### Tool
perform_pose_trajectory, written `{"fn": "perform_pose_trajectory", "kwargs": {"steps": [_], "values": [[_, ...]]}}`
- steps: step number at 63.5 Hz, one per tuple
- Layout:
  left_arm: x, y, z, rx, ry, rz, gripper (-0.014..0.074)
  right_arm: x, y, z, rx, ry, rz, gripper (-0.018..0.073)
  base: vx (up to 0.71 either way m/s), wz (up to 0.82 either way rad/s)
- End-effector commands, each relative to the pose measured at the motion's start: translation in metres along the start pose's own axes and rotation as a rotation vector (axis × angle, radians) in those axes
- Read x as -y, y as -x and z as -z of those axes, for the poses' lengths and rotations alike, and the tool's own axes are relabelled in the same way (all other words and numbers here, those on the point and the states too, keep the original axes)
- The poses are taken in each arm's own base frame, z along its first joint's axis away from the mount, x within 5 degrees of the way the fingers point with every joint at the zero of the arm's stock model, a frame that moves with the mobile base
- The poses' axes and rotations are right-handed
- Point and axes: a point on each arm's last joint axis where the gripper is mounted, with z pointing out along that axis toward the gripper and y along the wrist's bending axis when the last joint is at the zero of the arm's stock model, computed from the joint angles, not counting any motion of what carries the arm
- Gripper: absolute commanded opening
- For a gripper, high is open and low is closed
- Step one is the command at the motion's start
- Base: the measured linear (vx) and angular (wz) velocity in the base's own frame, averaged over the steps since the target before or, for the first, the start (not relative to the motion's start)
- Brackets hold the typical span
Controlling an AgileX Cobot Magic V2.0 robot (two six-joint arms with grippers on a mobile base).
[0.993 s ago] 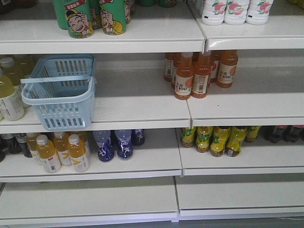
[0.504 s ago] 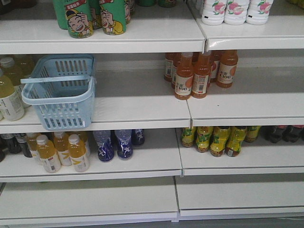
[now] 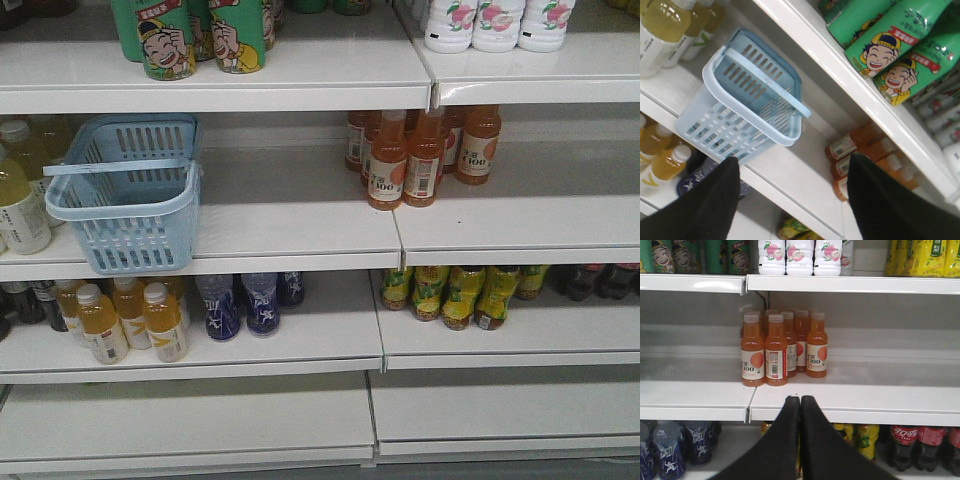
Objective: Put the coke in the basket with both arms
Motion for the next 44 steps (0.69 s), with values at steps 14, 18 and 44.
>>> {"fn": "perform_pose_trajectory", "kwargs": {"steps": [14, 18, 44], "values": [[0.012, 0.014, -0.041, 0.038, 0.035, 0.311, 0.0449, 0.000, 0.004, 0.001, 0.076, -0.004, 0.007, -0.0010, 0.00, 0.00], [0.019, 0.018, -0.053, 0.016, 0.046, 0.337, 0.0449, 0.000, 0.004, 0.001, 0.076, -0.004, 0.007, -0.0010, 0.00, 0.00], [0.041, 0.026, -0.127, -0.080, 0.120, 0.570, 0.0449, 0.000, 0.005, 0.001, 0.077, -0.004, 0.007, -0.0010, 0.00, 0.00]]}}
